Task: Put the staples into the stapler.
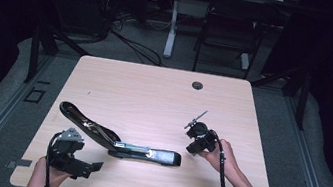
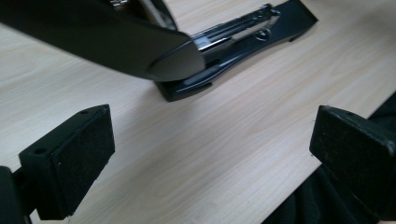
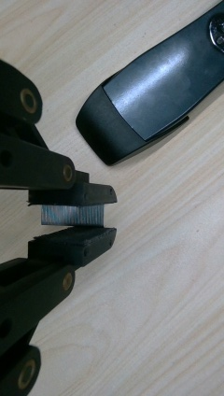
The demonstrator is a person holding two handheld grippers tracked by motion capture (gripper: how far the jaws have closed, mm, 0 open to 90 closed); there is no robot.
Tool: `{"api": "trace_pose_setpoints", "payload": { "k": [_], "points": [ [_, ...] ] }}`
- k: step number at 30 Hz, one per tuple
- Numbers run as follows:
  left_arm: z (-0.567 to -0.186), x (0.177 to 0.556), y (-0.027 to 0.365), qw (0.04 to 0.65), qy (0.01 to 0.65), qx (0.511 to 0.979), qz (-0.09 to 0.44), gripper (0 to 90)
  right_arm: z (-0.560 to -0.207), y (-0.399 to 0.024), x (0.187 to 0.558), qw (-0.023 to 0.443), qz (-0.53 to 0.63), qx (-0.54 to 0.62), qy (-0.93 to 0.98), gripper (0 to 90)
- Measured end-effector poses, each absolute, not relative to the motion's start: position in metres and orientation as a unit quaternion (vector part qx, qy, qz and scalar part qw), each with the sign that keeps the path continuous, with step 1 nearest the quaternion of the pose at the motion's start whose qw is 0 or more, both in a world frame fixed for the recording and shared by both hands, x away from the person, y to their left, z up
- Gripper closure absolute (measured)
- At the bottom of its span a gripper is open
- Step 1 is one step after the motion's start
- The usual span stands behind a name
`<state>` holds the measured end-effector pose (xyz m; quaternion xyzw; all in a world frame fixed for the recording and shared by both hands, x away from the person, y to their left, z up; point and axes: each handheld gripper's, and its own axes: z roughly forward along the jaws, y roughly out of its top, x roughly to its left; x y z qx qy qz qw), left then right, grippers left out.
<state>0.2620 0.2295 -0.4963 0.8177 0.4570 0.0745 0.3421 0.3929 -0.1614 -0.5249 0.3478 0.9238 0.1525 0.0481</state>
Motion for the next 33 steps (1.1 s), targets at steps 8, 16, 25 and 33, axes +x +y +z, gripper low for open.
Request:
{"api": "trace_pose_setpoints", "payload": {
  "k": [8, 16, 25, 33],
  "points": [
    [-0.488, 0.265, 0.245, 0.359, 0.497, 0.782, 0.111, 0.0, -0.522, -0.161, 0.392, 0.055, 0.159, 0.344, 0.924, 78.3],
    [-0.482, 0.269, 0.254, 0.382, 0.512, 0.757, 0.135, 0.0, -0.522, -0.158, 0.393, 0.053, 0.172, 0.346, 0.921, 78.3],
    [-0.477, 0.275, 0.262, 0.405, 0.523, 0.733, 0.162, 0.0, -0.520, -0.154, 0.393, 0.055, 0.178, 0.337, 0.923, 78.3],
    [-0.473, 0.278, 0.264, 0.419, 0.521, 0.723, 0.177, 0.0, -0.516, -0.153, 0.394, 0.058, 0.178, 0.330, 0.925, 78.4]
  ]
}}
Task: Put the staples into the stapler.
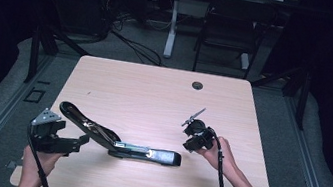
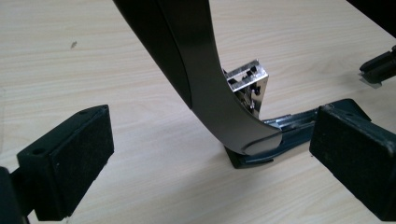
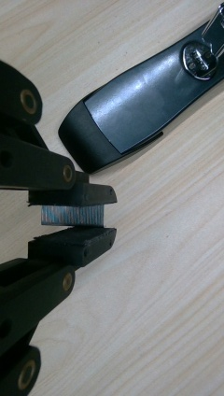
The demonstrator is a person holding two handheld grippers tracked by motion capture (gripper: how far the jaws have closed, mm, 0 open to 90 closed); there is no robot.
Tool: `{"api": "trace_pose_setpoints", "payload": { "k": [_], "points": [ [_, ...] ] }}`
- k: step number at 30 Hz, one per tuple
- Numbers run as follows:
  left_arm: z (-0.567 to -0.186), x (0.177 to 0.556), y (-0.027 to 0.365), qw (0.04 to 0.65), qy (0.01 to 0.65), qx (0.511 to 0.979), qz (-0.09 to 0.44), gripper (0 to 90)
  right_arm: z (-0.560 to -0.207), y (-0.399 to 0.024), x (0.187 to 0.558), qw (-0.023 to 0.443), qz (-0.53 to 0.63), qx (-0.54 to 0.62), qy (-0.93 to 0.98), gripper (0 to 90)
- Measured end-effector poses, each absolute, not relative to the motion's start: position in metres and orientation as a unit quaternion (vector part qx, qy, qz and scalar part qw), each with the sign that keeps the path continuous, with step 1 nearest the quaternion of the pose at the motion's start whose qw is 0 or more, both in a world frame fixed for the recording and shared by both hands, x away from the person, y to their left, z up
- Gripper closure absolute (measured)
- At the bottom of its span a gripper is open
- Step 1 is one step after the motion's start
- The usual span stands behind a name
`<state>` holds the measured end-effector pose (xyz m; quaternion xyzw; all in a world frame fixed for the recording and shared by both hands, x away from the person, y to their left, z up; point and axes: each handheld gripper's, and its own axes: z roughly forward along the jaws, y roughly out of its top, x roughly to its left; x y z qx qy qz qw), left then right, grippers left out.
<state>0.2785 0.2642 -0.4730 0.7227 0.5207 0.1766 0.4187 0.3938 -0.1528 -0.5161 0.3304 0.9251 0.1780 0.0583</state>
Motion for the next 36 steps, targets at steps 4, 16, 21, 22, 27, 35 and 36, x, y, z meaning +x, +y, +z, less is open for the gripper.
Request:
{"api": "trace_pose_setpoints", "payload": {
  "k": [4, 16, 21, 22, 27, 35, 36],
  "points": [
    [-0.473, 0.282, 0.265, 0.434, 0.516, 0.717, 0.176, 0.0, -0.514, -0.151, 0.394, 0.060, 0.181, 0.324, 0.927, 78.4],
    [-0.468, 0.288, 0.264, 0.455, 0.519, 0.698, 0.192, 0.6, -0.507, -0.142, 0.398, 0.065, 0.189, 0.314, 0.928, 78.4],
    [-0.466, 0.290, 0.264, 0.468, 0.522, 0.683, 0.206, 5.2, -0.503, -0.141, 0.399, 0.069, 0.200, 0.312, 0.926, 78.3],
    [-0.465, 0.290, 0.264, 0.473, 0.520, 0.679, 0.210, 5.6, -0.503, -0.140, 0.399, 0.069, 0.201, 0.313, 0.926, 78.3],
    [-0.460, 0.293, 0.262, 0.486, 0.519, 0.665, 0.230, 10.7, -0.502, -0.138, 0.400, 0.071, 0.201, 0.310, 0.927, 78.4],
    [-0.461, 0.294, 0.258, 0.484, 0.527, 0.654, 0.244, 28.1, -0.491, -0.134, 0.403, 0.073, 0.212, 0.301, 0.927, 78.3],
    [-0.461, 0.294, 0.258, 0.484, 0.527, 0.654, 0.244, 32.7, -0.492, -0.133, 0.402, 0.071, 0.221, 0.306, 0.923, 78.4]
  ]
}}
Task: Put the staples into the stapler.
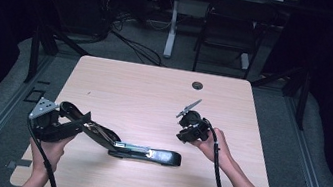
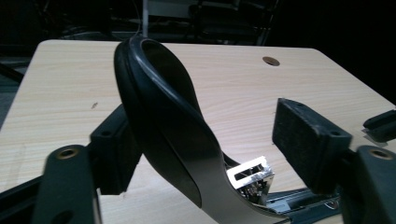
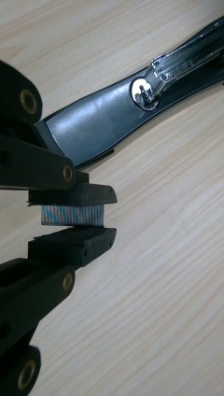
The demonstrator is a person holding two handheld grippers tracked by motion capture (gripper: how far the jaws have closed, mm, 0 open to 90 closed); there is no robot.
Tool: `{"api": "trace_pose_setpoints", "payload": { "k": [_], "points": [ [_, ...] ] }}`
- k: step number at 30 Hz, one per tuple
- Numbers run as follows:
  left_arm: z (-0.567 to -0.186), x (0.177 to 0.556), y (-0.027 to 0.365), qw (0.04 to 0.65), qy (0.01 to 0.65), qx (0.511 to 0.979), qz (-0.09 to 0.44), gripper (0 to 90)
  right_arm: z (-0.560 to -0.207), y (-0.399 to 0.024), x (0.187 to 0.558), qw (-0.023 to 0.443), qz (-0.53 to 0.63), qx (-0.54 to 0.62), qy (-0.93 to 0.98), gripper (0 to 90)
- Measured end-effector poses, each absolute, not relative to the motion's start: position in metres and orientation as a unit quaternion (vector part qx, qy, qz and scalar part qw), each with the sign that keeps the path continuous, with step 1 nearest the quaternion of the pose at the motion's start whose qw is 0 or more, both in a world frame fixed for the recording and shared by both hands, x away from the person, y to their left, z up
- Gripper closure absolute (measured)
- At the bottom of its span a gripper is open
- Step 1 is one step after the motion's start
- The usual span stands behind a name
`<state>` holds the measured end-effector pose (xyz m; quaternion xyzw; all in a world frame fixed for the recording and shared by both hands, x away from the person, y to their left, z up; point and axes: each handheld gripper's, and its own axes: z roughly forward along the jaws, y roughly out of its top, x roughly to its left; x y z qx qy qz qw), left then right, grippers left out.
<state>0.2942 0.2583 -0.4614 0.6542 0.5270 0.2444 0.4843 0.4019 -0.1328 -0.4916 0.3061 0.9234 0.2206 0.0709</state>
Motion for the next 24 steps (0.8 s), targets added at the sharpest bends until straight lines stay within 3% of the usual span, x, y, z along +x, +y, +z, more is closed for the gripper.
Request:
{"api": "trace_pose_setpoints", "payload": {
  "k": [11, 24],
  "points": [
    [-0.467, 0.294, 0.261, 0.474, 0.542, 0.644, 0.259, 59.0, -0.483, -0.124, 0.402, 0.067, 0.236, 0.285, 0.927, 78.4],
    [-0.468, 0.294, 0.259, 0.470, 0.543, 0.642, 0.267, 59.5, -0.472, -0.108, 0.405, 0.061, 0.269, 0.249, 0.928, 78.4]
  ]
}}
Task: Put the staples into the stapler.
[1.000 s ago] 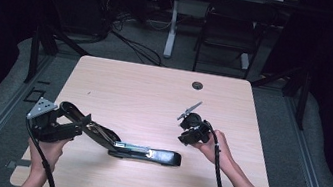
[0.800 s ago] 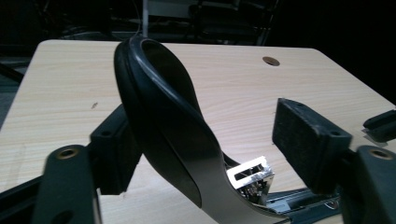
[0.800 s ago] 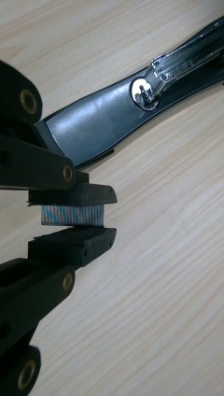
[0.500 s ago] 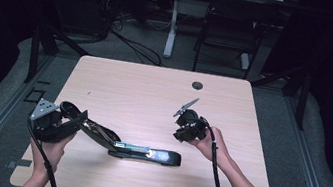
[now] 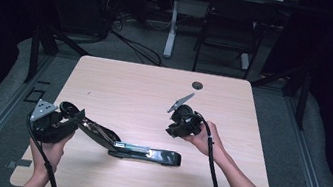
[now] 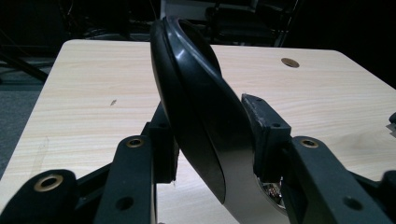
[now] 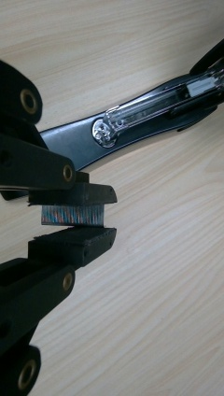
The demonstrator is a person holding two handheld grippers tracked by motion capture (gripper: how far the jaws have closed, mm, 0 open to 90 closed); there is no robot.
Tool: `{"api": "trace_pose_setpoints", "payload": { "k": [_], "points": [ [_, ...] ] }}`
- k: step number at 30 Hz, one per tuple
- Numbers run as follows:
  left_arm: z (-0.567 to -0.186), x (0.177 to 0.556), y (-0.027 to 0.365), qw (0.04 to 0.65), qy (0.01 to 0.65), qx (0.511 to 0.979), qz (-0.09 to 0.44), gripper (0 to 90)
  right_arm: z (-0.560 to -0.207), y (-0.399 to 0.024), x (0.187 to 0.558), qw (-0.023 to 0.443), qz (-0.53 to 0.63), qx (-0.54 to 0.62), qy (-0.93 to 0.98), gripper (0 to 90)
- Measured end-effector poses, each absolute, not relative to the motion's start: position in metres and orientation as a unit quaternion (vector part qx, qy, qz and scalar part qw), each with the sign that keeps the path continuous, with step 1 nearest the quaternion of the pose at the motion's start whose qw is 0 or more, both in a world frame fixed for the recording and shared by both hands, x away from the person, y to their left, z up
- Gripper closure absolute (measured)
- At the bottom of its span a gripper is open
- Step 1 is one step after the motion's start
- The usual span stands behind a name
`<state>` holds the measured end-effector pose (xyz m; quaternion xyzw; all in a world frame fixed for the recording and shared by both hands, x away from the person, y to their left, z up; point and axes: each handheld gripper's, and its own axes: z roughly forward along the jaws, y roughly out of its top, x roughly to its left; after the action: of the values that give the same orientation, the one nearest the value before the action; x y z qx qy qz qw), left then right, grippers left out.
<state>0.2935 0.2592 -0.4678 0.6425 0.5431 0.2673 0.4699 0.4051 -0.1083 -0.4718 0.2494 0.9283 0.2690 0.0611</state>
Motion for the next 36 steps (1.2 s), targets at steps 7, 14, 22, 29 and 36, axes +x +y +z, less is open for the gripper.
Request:
{"api": "trace_pose_setpoints", "payload": {
  "k": [7, 14, 22, 29, 36],
  "points": [
    [-0.468, 0.294, 0.258, 0.469, 0.544, 0.641, 0.270, 59.5, -0.470, -0.100, 0.409, 0.054, 0.275, 0.232, 0.931, 78.4],
    [-0.468, 0.293, 0.258, 0.468, 0.546, 0.640, 0.271, 59.6, -0.469, -0.089, 0.411, 0.050, 0.282, 0.214, 0.934, 78.4],
    [-0.468, 0.294, 0.258, 0.466, 0.547, 0.640, 0.271, 59.6, -0.467, -0.076, 0.412, 0.037, 0.290, 0.189, 0.938, 78.4],
    [-0.468, 0.293, 0.258, 0.466, 0.548, 0.639, 0.273, 59.7, -0.468, -0.062, 0.410, 0.021, 0.295, 0.169, 0.940, 78.4],
    [-0.468, 0.293, 0.258, 0.466, 0.547, 0.640, 0.272, 59.6, -0.468, -0.048, 0.408, 0.010, 0.301, 0.145, 0.943, 78.4]
  ]
}}
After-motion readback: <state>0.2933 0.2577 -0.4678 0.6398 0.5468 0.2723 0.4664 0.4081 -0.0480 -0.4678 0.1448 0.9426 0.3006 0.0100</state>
